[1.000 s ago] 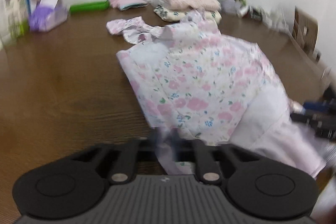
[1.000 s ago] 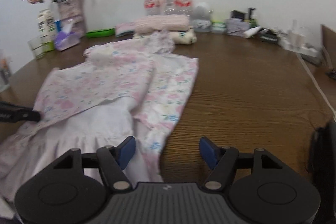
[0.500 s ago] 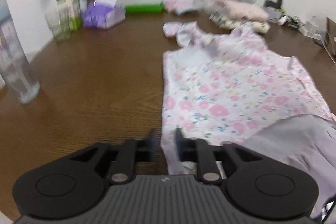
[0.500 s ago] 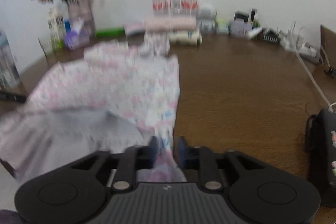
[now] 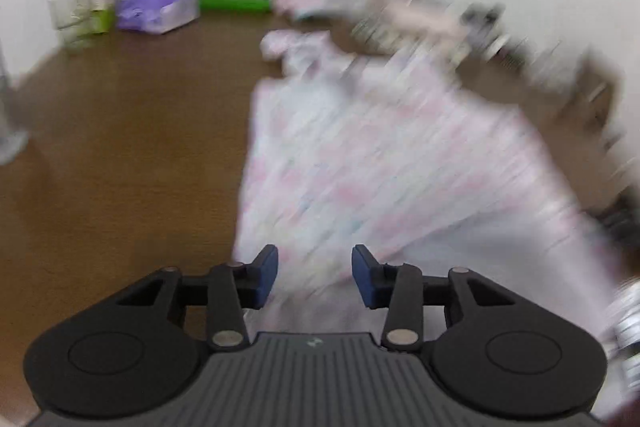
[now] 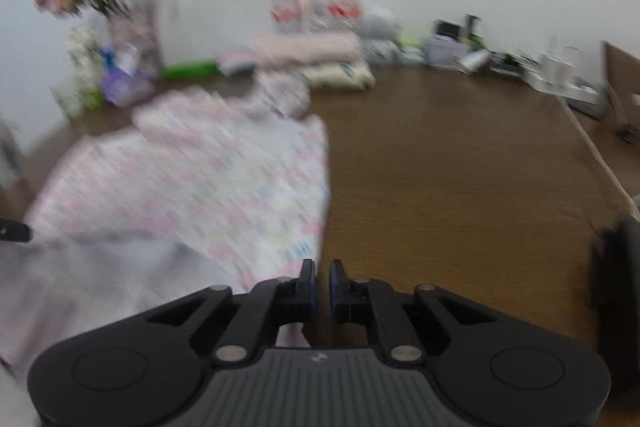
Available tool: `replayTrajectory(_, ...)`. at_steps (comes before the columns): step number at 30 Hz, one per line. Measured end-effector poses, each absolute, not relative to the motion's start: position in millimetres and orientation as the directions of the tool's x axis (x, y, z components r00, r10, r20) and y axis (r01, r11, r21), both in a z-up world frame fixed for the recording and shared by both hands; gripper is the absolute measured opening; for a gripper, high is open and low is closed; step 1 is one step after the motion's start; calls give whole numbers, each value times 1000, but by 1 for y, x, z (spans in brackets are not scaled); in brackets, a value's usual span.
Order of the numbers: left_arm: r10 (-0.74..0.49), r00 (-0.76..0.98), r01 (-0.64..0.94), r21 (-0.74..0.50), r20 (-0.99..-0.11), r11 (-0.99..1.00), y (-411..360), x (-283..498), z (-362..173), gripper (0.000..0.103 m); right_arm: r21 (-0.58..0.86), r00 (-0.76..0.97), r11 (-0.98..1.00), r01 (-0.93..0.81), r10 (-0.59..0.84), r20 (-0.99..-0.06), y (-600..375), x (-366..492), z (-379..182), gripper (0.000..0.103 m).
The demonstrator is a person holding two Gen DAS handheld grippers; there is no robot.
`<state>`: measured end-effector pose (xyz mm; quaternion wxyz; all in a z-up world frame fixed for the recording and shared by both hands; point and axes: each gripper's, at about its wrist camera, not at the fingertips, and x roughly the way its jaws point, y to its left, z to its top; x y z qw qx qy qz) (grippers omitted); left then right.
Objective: Fold clothes
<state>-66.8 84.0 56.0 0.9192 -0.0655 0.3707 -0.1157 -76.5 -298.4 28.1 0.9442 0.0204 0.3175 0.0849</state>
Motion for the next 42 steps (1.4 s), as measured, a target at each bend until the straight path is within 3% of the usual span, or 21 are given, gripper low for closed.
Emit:
replayTrajectory(2, -193, 750, 161, -109, -633, 981, 87, -42, 78, 44, 68, 792, 975, -212, 212, -573, -293, -51, 41, 47)
replayTrajectory(4, -136, 766, 147, -35, -629, 989, 84, -1, 79, 45, 88, 758, 954, -287, 282, -588, -293, -10, 45, 55)
replayTrajectory(9, -273, 652, 49, -319, -708, 946, 108, 94, 49, 48, 179, 669, 957, -228, 288, -685, -309, 84, 36, 52)
replayTrajectory(13, -272, 619, 29, -325, -736, 945, 102, 119, 33, 41, 198, 651, 953, -228, 300, -698, -313, 113, 22, 50)
replayTrajectory(14, -273, 610, 30, -323, -744, 946, 100, 120, 30, 27, 194, 651, 951, -239, 305, -695, -313, 114, 18, 40)
replayTrajectory(15, -274, 603, 31, -321, -750, 947, 99, 119, 27, 4, 190, 651, 949, -250, 310, -692, -312, 116, 14, 29)
replayTrajectory(16, -265, 603, 34, -307, -753, 951, 97, 118, 25, 3, 188, 653, 951, -246, 306, -692, -313, 114, 12, 0)
replayTrajectory(20, -182, 662, 3, -240, -727, 971, 99, 112, 23, 3, 163, 692, 963, -215, 268, -670, -318, 104, 7, 0)
replayTrajectory(23, -137, 683, -4, -191, -718, 982, 98, 110, 23, 9, 74, 724, 976, -206, 203, -659, -312, 96, 8, 4)
replayTrajectory(26, -91, 698, 8, -119, -711, 993, 95, 100, 36, 32, -23, 767, 977, -213, 153, -624, -308, 77, 20, 25)
replayTrajectory(29, -163, 760, 106, -127, -629, 986, 91, 66, 51, 40, -64, 796, 961, -269, 184, -576, -304, 53, 31, 25)
replayTrajectory(31, -206, 736, 181, -106, -645, 978, 78, 57, 42, 39, -36, 773, 946, -321, 240, -587, -296, 48, 28, 22)
replayTrajectory(33, -206, 711, 226, -58, -673, 972, 66, 57, 29, 26, -6, 747, 928, -372, 295, -596, -288, 42, 25, 21)
replayTrajectory(34, -188, 710, 226, -35, -679, 974, 63, 59, 23, 24, -9, 745, 930, -367, 288, -601, -288, 41, 23, 21)
replayTrajectory(38, -141, 712, 185, -11, -687, 983, 68, 66, 18, 25, -23, 740, 939, -343, 255, -623, -289, 39, 15, 22)
replayTrajectory(42, -128, 734, 117, -63, -667, 991, 82, 65, 19, 35, -36, 737, 945, -325, 229, -635, -291, 35, 8, 27)
